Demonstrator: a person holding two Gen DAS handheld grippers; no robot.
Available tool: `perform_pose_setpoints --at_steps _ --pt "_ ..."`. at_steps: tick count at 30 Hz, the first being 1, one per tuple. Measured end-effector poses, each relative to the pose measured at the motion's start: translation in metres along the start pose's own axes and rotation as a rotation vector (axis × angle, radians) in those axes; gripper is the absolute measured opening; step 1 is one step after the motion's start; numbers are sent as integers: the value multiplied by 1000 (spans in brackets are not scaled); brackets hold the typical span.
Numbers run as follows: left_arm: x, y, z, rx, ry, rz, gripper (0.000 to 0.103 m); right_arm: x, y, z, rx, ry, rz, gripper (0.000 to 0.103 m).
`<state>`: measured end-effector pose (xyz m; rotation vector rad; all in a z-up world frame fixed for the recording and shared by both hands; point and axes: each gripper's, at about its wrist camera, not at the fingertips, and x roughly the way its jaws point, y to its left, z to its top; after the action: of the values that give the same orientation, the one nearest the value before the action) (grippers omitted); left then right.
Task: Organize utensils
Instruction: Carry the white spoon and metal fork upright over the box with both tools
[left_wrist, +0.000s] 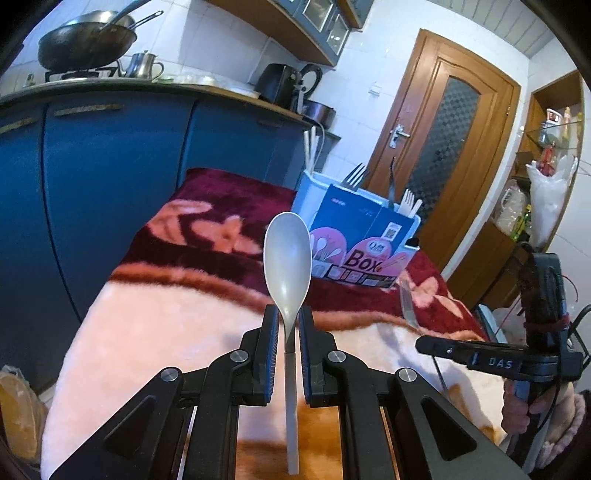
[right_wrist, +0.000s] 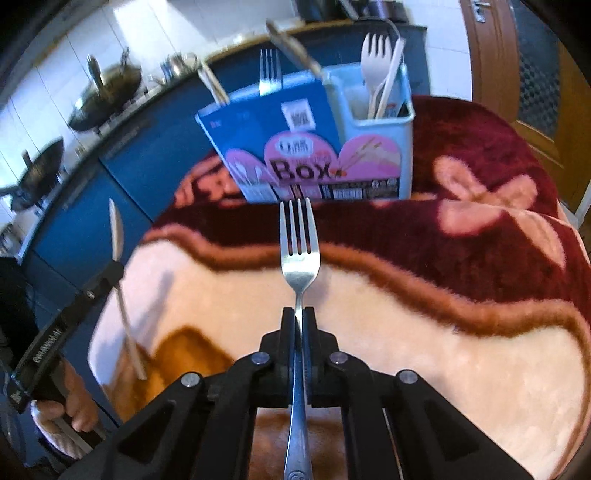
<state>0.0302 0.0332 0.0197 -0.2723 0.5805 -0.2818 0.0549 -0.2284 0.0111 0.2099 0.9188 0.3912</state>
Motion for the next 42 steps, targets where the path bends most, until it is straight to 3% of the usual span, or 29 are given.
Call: perform_pose_setpoints --at_steps 8,17,31,42 --pt "-3 -14 12 25 -50 -16 10 -44 5 -3 -9 -259 34 5" --pt "-3 -33 40 67 -128 -33 9 -67 8 -1 -38 -445 27 5" --pt "-2 -65 112 141 -267 -33 9 -68 -9 -8 6 -516 19 5" --pt "29 -73 151 144 -367 -23 9 -64 -22 -11 39 -522 1 5"
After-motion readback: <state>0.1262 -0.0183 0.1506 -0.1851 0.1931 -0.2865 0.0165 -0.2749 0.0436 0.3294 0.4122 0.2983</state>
